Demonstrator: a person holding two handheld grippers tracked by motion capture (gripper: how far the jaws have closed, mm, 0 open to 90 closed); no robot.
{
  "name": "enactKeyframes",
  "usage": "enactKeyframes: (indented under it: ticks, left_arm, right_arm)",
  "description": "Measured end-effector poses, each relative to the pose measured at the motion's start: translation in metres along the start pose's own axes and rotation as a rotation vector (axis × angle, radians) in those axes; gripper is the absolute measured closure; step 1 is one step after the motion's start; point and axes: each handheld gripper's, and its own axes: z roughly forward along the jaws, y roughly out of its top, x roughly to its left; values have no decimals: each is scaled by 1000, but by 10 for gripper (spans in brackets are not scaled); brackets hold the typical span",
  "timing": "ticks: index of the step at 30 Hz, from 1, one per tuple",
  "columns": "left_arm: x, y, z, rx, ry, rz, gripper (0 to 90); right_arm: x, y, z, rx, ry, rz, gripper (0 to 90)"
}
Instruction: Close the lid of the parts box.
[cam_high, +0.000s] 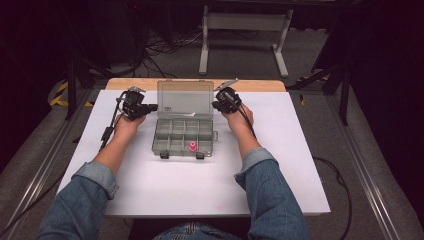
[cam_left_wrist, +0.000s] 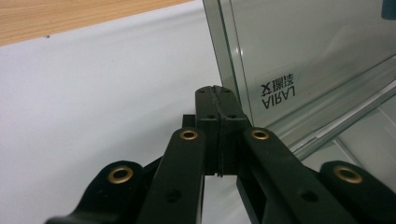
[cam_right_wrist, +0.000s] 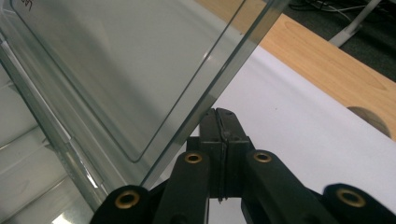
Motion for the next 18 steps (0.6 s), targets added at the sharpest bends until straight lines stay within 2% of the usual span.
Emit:
enactKeyframes:
  ticks: [7,18]
  left_arm:
    - [-3,2,-5,-14,-9,7,894]
    - [-5,4,-12,-23,-19,24,893]
  right_arm:
    - [0,3,-6,-30,-10,-14,900]
    - [2,7,-21,-68,6,-30,900]
